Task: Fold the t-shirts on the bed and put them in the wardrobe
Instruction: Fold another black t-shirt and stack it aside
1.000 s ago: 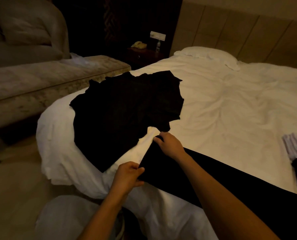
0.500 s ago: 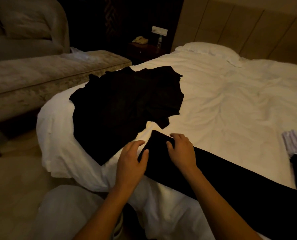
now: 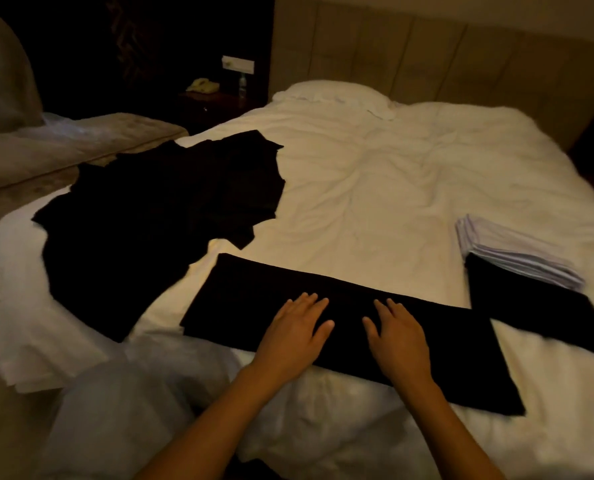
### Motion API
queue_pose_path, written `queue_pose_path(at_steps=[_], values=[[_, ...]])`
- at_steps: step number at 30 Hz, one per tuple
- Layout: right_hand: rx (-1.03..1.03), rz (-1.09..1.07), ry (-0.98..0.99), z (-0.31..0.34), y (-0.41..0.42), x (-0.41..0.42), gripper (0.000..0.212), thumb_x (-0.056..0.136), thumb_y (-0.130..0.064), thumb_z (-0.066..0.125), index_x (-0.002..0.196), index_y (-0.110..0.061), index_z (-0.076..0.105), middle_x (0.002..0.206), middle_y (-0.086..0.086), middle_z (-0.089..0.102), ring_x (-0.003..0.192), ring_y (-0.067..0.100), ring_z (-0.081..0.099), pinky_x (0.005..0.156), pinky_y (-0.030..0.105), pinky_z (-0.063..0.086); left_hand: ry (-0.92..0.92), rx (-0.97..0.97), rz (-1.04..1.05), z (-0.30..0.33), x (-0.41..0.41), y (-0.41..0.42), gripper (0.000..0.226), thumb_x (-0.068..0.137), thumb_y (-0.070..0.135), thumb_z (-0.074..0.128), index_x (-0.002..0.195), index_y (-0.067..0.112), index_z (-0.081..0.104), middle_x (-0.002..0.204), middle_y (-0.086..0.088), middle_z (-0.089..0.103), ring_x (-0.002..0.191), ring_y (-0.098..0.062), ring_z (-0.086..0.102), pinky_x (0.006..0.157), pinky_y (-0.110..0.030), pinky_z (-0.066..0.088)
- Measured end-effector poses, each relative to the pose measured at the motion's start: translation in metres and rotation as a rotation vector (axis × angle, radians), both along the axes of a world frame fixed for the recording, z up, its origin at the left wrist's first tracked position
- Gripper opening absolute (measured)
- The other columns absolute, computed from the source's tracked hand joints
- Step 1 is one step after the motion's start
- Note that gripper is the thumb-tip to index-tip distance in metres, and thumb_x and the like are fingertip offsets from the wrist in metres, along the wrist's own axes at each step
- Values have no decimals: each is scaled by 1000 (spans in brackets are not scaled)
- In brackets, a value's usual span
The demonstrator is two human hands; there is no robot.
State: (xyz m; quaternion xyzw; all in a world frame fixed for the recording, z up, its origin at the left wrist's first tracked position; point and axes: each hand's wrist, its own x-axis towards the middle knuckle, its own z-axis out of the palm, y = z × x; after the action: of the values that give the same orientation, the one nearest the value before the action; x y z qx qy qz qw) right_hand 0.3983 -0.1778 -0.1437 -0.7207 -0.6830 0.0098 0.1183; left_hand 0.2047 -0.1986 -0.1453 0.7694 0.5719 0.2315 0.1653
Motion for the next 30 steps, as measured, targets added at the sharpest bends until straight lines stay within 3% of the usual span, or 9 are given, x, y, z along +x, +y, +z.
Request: queue_pose_path(at_steps=[7, 13, 18, 21, 24, 30], values=[[-35, -270, 18, 5, -23, 86, 70, 97, -59, 39, 154, -19, 27, 160, 14, 22, 148, 30, 18, 119, 44, 14, -30, -112, -93, 3, 70, 5, 58, 105, 46, 30, 156, 19, 22, 163, 0, 17, 151, -11, 6, 119, -24, -2], [-54, -424, 303, 8, -39, 126, 94, 84, -60, 64, 150, -4, 26, 137, 24, 49, 123, 43, 49, 93, 47, 45, -337, -326, 50, 18, 104, 12, 58, 106, 43, 29, 157, 18, 16, 164, 3, 11, 151, -13, 2, 120, -29, -2], [-141, -324, 634, 6, -31, 147, 52, 84, -40, 73, 120, -4, 60, 111, 16, 68, 92, 29, 64, 78, 37, 52, -385, -319, 127, 19, 115, 12, 53, 107, 38, 27, 156, 18, 18, 164, 0, 13, 151, -16, 4, 119, -28, -1], [-127, -301, 1141, 14, -30, 146, 33, 86, -12, 71, 117, -2, 65, 102, 17, 72, 84, 29, 69, 72, 35, 55, -437, -333, 135, 17, 115, 11, 51, 108, 36, 25, 155, 19, 19, 164, 2, 14, 151, -14, 5, 119, -27, -1], [-150, -272, 1536, 35, -32, 137, 26, 86, -7, 66, 112, -3, 66, 94, 19, 74, 82, 31, 73, 64, 32, 55, -525, -357, 133, 14, 113, 12, 50, 108, 37, 23, 155, 21, 20, 163, 4, 15, 150, -13, 5, 118, -26, 0], [-156, -173, 1745, 86, -26, 103, 25, 85, -7, 64, 109, -4, 65, 92, 16, 73, 82, 28, 72, 58, 30, 56, -720, -436, 200, 4, 109, 22, 53, 105, 47, 21, 154, 28, 26, 163, 3, 18, 151, -18, 8, 123, -37, 7]])
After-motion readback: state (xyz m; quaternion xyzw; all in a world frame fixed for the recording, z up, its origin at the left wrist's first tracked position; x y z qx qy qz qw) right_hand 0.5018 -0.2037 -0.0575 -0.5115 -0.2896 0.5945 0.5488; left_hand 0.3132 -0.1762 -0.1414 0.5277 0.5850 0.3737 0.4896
